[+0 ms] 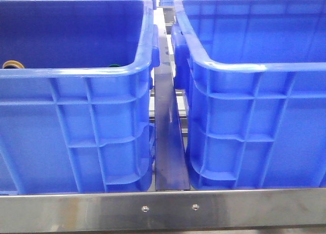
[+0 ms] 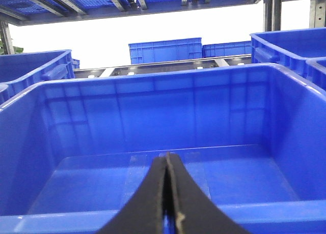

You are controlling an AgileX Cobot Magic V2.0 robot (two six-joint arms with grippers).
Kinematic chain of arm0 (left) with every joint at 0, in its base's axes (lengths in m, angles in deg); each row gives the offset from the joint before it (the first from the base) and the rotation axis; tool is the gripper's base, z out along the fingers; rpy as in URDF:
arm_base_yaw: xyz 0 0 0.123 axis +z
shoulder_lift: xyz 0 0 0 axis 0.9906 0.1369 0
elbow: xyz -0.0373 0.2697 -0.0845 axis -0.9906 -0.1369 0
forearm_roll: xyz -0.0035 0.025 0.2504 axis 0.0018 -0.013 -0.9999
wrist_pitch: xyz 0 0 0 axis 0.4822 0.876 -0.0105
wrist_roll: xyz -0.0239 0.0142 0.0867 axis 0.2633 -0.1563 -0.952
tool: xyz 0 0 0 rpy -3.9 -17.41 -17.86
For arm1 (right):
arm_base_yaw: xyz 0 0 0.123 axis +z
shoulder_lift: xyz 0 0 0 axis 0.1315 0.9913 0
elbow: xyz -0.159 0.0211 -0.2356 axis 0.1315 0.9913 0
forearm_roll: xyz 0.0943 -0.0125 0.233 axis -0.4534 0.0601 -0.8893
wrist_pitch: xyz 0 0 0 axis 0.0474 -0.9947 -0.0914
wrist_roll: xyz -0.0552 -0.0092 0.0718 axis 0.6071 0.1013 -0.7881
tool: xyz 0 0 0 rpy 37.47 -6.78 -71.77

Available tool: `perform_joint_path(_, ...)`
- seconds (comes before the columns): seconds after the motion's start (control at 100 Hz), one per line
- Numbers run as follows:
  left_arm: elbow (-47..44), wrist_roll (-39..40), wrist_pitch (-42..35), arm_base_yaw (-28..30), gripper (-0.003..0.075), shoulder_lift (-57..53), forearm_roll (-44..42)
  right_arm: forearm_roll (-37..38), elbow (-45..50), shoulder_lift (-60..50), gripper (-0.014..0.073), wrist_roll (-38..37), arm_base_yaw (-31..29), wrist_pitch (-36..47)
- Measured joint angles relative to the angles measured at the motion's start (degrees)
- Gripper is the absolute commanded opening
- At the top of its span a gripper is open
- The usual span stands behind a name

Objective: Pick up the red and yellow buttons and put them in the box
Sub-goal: 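Lift the red button with the left gripper out of the bin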

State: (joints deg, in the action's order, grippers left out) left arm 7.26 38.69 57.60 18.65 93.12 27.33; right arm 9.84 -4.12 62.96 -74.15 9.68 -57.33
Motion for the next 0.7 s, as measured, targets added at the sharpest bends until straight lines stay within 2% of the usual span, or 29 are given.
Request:
perform_joint_path(0.2,-0.2,-0.4,0.3,-0.7,-0.0019,0.0,-0.1,-0.6,-0.3,0.0,-0.0097,-1.3,0.0,1.0)
perform_joint_path(0.3,-0.2,-0.5,0.3,-0.7,-0.0019,0.0,-0.2,-1.7,-3.7,0.0,-0.0097,-4.3,0.0,-1.9)
perform_joint_path(0.5,-0.2,-0.7,0.5,-0.7,-0.0019,0.0,-0.2,-2.1,-17.8,1.4,-0.0097,-6.6,0.0,-16.9)
perform_joint_path(0.7,-0.2,-0.7,0.5,-0.7,-0.0019,0.0,-0.2,-2.5,-33.4,12.5,-0.0097,-6.8,0.0,-35.3)
